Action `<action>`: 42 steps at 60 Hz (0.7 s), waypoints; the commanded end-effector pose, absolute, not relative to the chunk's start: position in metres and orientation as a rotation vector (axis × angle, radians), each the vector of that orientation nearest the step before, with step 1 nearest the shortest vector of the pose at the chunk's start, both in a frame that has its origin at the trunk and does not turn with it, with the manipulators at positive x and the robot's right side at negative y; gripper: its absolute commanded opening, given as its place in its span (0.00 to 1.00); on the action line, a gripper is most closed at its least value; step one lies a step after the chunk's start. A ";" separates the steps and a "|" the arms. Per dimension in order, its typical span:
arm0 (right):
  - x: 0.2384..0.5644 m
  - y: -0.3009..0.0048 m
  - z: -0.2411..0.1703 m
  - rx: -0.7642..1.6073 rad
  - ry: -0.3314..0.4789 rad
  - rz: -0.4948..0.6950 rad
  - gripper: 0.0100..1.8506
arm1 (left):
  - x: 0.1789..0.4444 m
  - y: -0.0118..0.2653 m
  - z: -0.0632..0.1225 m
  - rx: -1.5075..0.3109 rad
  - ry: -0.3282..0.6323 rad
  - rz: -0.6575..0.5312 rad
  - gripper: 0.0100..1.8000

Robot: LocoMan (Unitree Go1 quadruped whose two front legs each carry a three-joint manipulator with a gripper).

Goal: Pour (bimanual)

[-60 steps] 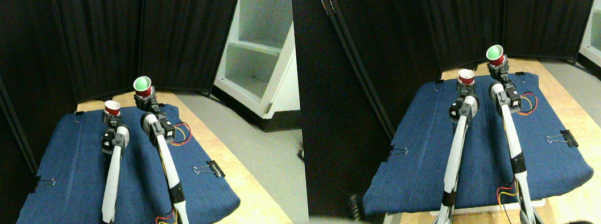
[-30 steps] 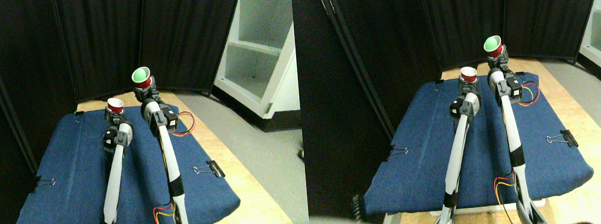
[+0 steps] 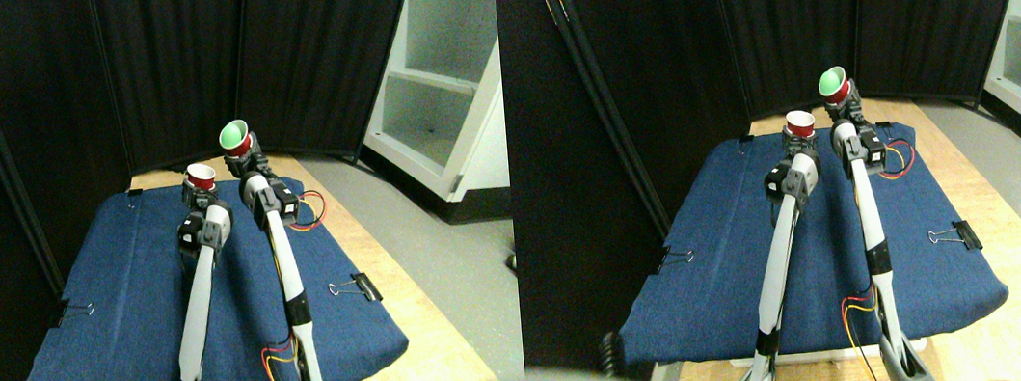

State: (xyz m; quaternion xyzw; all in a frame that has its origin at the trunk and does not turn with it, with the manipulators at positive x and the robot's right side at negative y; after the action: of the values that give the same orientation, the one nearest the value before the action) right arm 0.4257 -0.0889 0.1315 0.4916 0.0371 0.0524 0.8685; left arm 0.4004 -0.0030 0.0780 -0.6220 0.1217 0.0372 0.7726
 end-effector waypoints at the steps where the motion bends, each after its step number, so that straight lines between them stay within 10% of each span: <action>1: 0.431 -0.091 0.134 1.044 0.043 0.118 0.17 | 0.402 -0.008 0.087 -1.372 0.241 0.040 0.18; 42: 0.436 -0.078 0.142 0.916 0.069 0.243 0.17 | 0.413 -0.012 0.072 -1.373 0.257 0.084 0.18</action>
State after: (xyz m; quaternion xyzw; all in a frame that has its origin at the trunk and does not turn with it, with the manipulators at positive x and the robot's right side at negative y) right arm 0.4363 -0.0824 0.1330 0.4412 0.0467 0.0939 0.8913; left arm 0.4098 -0.0089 0.0649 -0.6232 0.1363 0.0508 0.7684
